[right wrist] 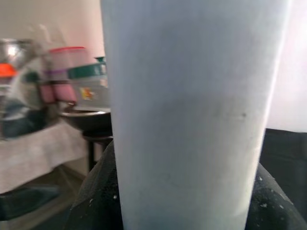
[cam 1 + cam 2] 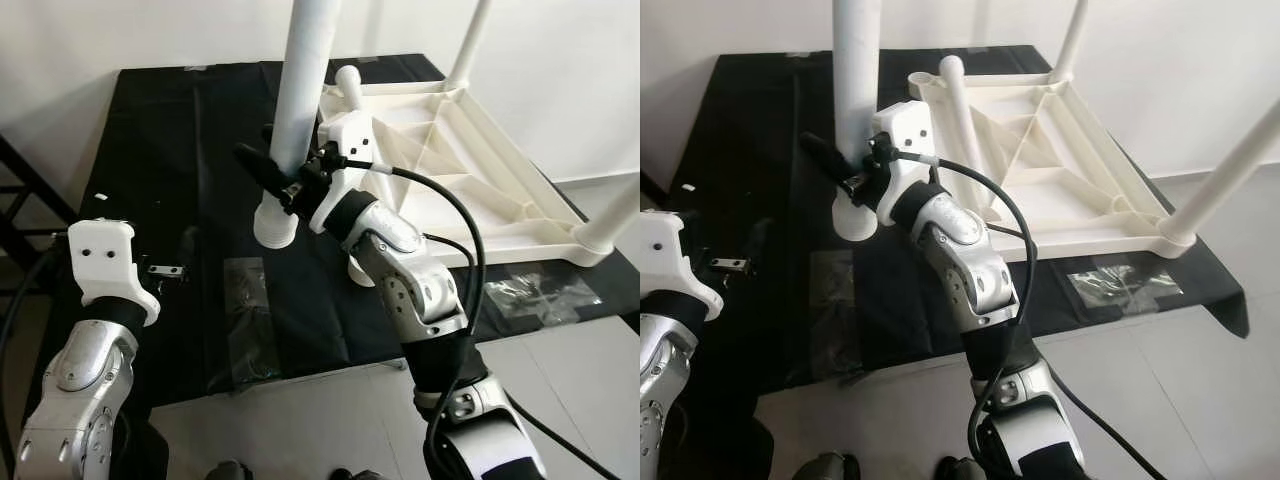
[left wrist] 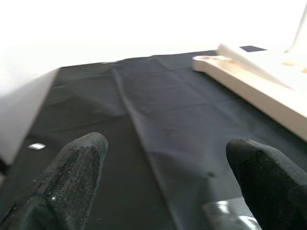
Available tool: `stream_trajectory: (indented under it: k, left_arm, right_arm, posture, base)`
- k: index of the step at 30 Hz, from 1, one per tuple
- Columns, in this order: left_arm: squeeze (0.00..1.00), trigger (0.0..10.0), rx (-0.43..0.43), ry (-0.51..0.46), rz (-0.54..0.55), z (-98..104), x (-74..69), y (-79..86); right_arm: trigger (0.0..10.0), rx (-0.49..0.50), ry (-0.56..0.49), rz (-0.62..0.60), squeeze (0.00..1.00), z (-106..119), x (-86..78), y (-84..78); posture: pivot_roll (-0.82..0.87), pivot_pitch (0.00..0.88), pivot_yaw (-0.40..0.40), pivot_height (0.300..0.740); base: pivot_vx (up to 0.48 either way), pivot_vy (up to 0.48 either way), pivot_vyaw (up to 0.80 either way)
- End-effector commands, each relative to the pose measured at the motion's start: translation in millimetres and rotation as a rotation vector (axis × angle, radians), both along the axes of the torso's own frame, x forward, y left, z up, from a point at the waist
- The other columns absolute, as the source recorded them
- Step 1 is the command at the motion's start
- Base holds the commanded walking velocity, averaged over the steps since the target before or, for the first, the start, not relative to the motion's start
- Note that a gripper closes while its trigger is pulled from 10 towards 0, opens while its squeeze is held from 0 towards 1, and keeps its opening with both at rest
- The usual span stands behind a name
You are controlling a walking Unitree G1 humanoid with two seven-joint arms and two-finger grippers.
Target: Building children table
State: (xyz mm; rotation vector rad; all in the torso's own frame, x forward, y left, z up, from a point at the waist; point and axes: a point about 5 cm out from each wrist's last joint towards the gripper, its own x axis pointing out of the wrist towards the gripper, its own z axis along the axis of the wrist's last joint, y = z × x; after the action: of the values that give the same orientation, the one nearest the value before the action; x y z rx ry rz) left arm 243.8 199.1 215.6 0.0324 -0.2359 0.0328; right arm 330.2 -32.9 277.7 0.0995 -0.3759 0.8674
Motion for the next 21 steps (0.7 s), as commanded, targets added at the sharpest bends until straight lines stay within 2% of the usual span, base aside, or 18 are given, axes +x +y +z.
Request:
stream_trajectory:
  k: [1,4,8,10,15,21]
  left_arm:
    - [0.00,10.0,-0.006,0.010,-0.001,-4,-1.8,-0.6]
    - [0.00,10.0,-0.008,0.015,-0.002,-7,-1.6,-1.1]
    - [0.00,10.0,-0.007,0.020,-0.001,-9,-1.9,-1.0]
    - [0.00,10.0,-0.018,0.054,0.021,-22,-5.2,2.0]
    - [0.00,10.0,-0.034,0.069,0.034,-33,-11.0,3.5]
    - [0.00,10.0,-0.052,0.096,0.023,-45,-16.0,-3.8]
  right_arm:
    - [10.0,0.005,-0.013,-0.015,0.00,2,1.5,-2.9]
    - [10.0,-0.057,-0.043,-0.032,0.00,-1,2.9,-5.4]
    - [10.0,-0.084,-0.047,-0.039,0.00,-5,3.5,-6.5]
    - [10.0,-0.174,-0.025,-0.046,0.00,-26,1.7,-8.3]
    - [10.0,-0.158,0.004,-0.042,0.00,-34,-2.9,-11.4]
    - [10.0,-0.157,0.036,-0.042,0.00,-48,-12.2,-16.1]
  posture:
    - [-0.10,0.116,-0.048,0.740]
    - [-0.10,0.116,-0.050,0.740]
    - [-0.10,0.116,-0.050,0.740]
    - [-0.10,0.115,-0.052,0.740]
    - [-0.10,0.116,-0.058,0.740]
    - [-0.10,0.120,-0.060,0.740]
  base:
    - [0.000,0.000,0.00]
    - [0.000,0.000,0.00]
    - [0.000,0.000,0.00]
    - [0.000,0.000,0.00]
    - [0.000,0.000,0.00]
    - [0.000,0.000,0.00]
